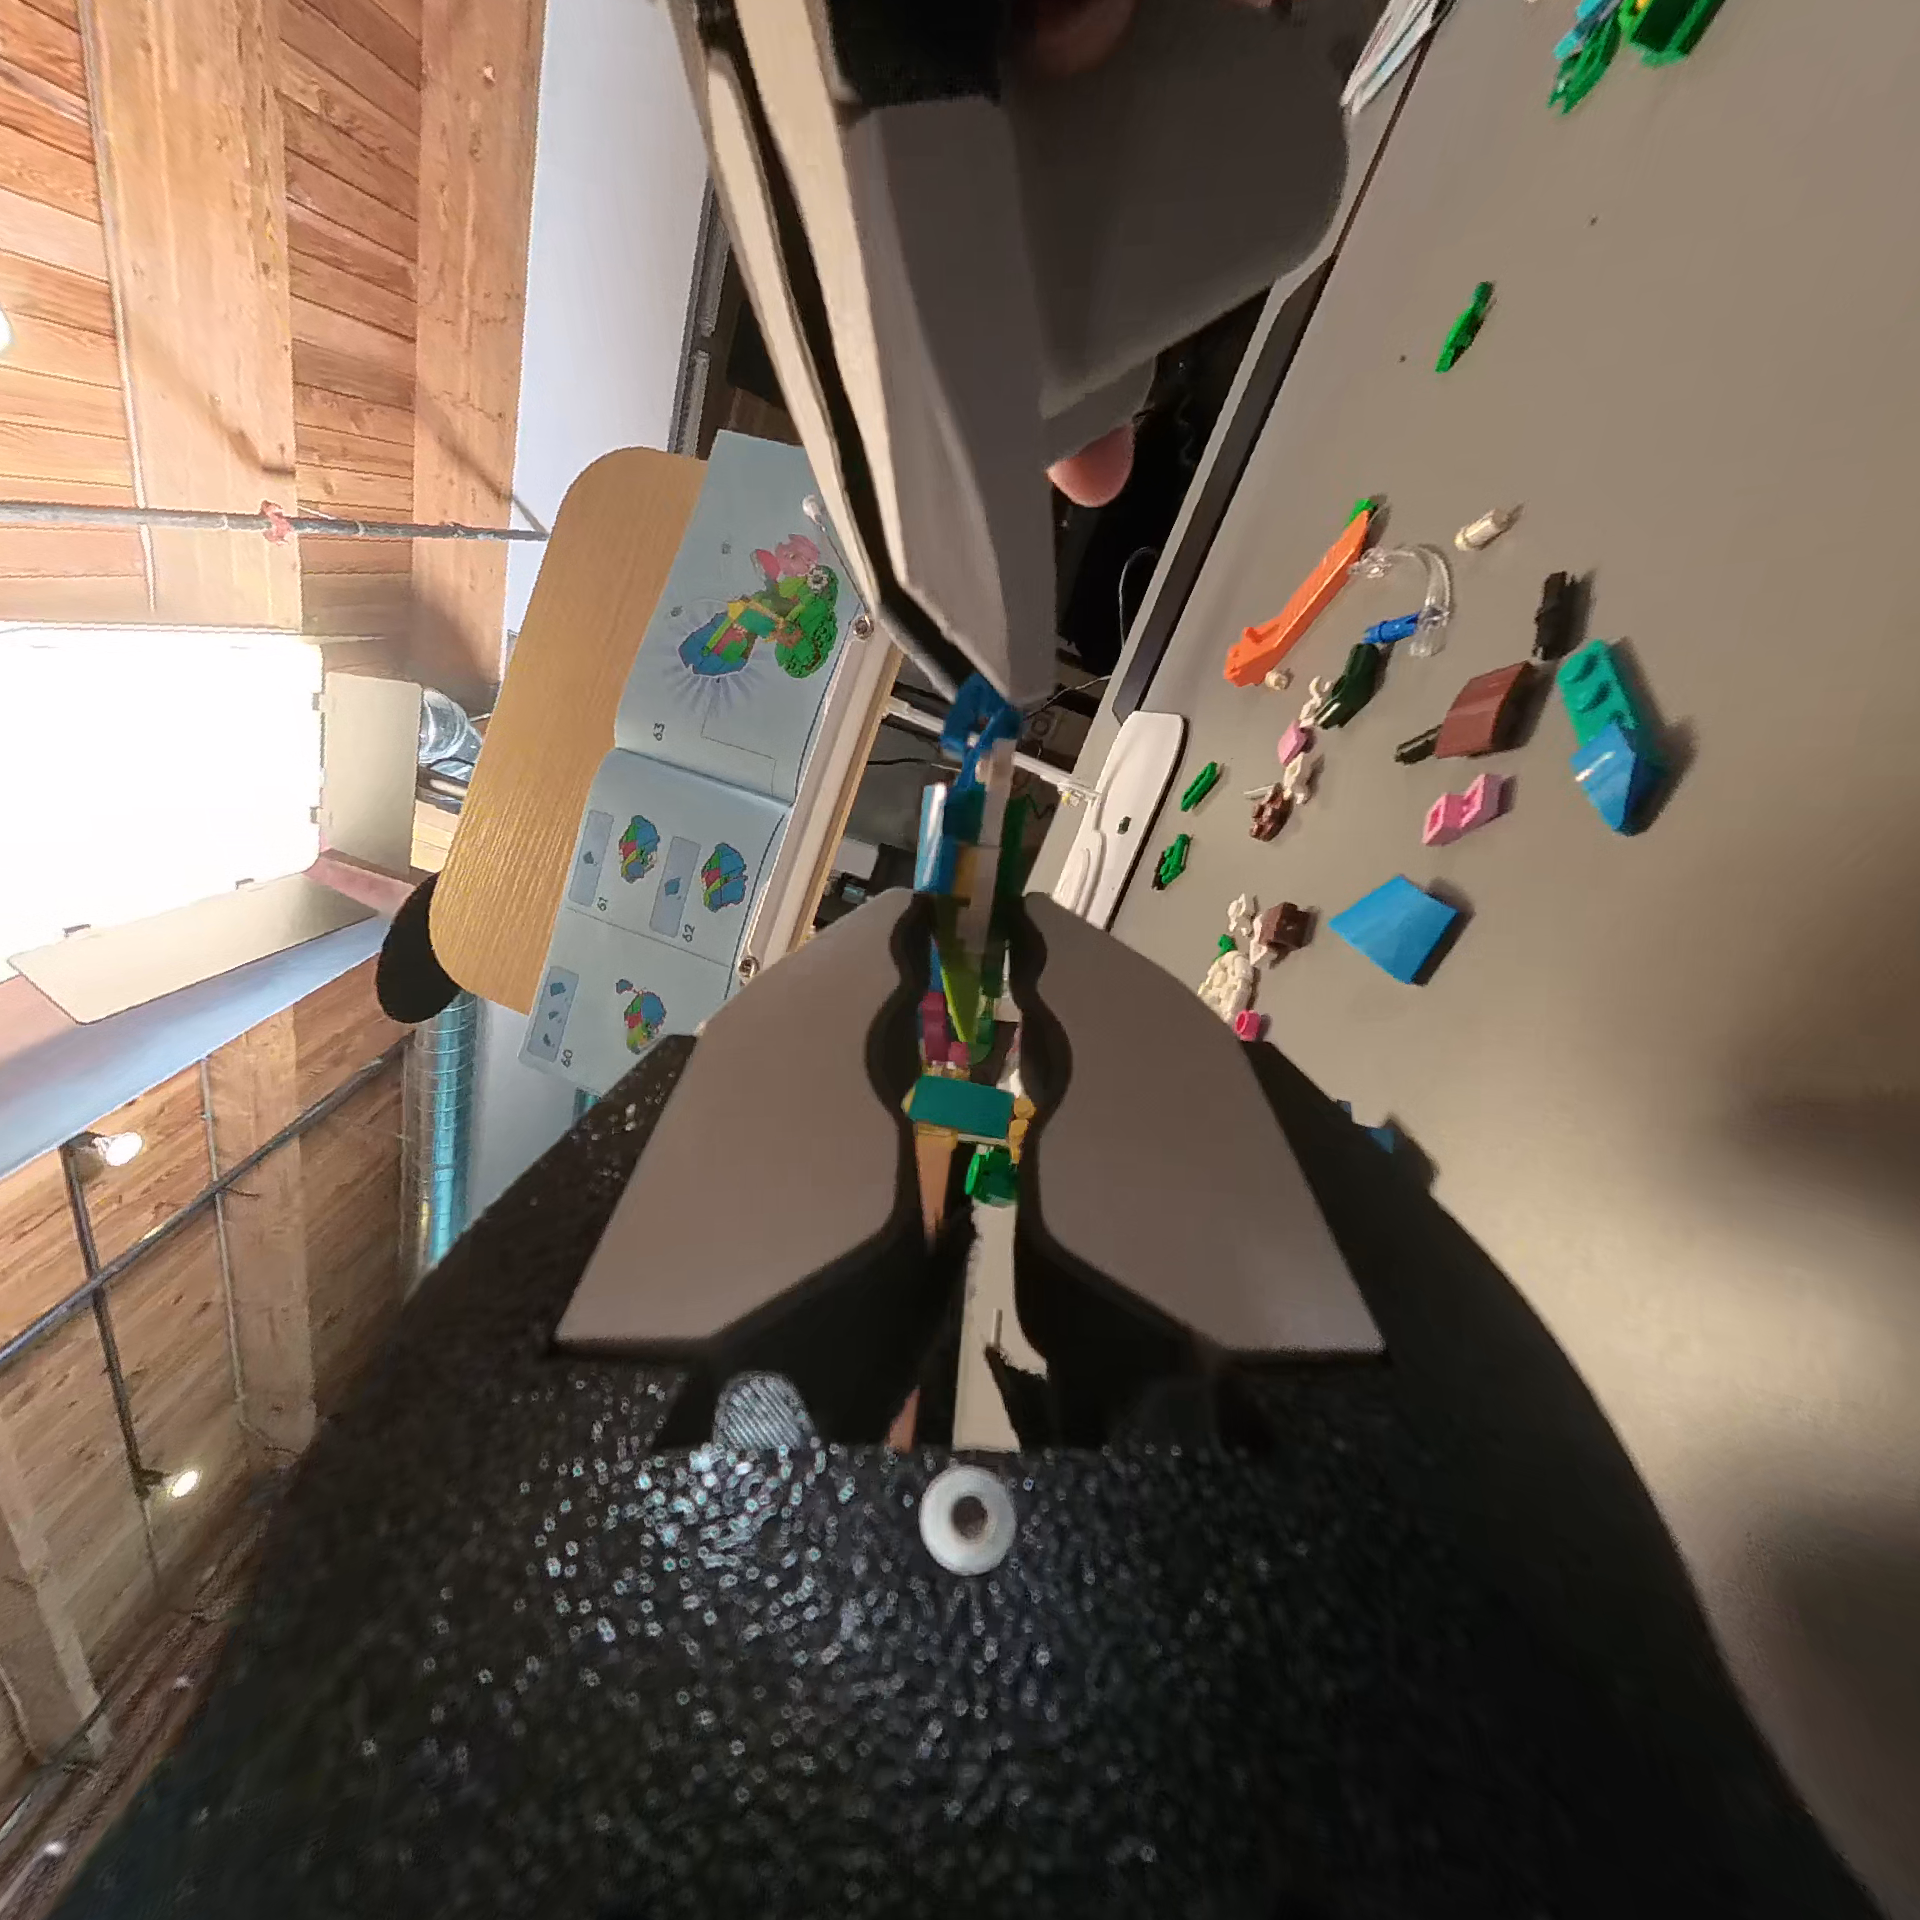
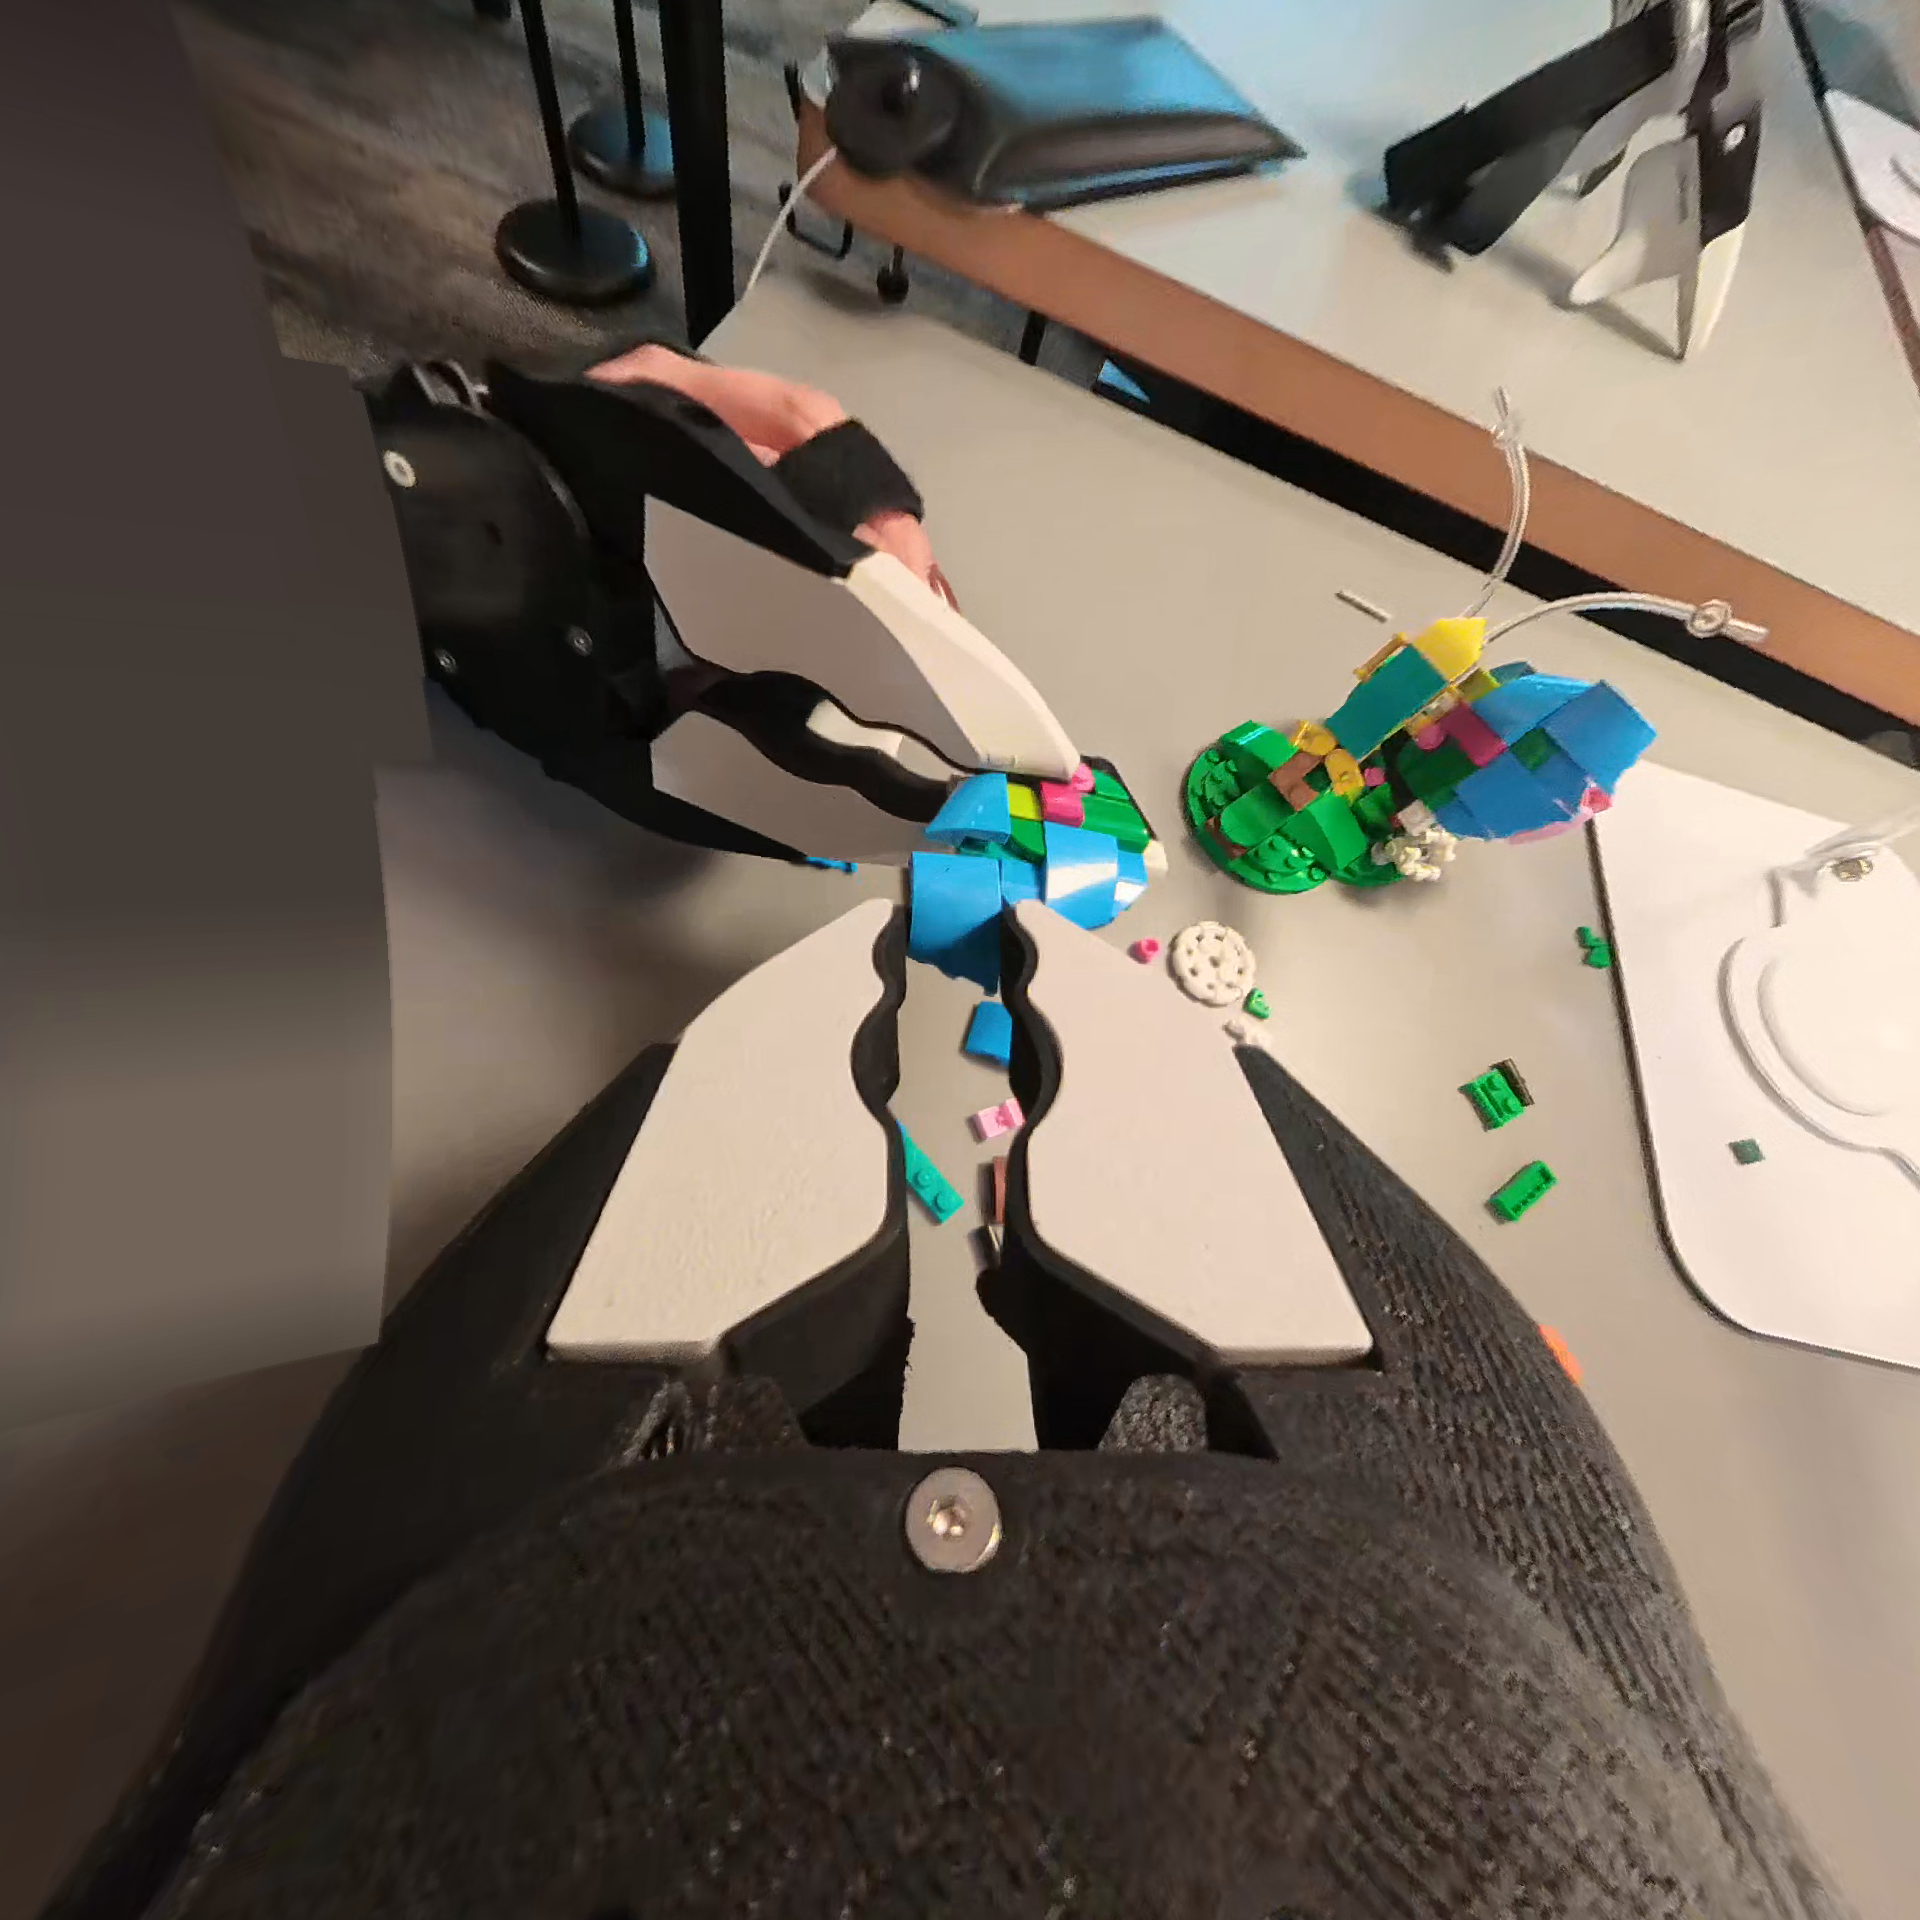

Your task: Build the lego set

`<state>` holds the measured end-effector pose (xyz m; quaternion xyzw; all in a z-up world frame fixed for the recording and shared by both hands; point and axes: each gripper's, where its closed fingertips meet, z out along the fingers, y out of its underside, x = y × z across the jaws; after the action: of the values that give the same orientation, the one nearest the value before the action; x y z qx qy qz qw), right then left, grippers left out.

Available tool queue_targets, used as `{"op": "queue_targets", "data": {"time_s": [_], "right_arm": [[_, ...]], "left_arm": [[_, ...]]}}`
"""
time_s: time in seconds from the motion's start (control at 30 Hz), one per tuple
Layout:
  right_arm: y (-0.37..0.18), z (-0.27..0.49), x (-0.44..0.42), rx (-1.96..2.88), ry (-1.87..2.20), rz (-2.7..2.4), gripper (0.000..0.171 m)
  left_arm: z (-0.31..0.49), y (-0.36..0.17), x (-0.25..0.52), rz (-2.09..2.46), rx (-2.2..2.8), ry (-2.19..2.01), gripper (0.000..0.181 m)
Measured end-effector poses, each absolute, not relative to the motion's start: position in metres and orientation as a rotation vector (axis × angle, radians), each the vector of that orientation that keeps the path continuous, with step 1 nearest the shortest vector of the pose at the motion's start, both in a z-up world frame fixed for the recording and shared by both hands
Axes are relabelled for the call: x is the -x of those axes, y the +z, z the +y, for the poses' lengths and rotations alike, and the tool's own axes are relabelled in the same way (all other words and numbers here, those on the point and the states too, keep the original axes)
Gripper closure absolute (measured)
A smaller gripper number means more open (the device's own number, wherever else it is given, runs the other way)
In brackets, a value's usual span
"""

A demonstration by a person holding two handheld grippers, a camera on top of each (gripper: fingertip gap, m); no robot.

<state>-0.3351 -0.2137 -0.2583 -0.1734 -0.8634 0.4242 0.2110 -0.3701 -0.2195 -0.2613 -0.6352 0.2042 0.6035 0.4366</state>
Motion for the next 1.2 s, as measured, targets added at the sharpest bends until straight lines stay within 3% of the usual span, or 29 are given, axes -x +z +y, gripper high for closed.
{"op": "queue_targets", "data": {"time_s": [1.2], "right_arm": [[-0.249,-0.220,0.340,0.081,0.806,-2.163,0.157]], "left_arm": [[-0.232,-0.238,0.367,0.569,1.400,1.945,0.167]]}}
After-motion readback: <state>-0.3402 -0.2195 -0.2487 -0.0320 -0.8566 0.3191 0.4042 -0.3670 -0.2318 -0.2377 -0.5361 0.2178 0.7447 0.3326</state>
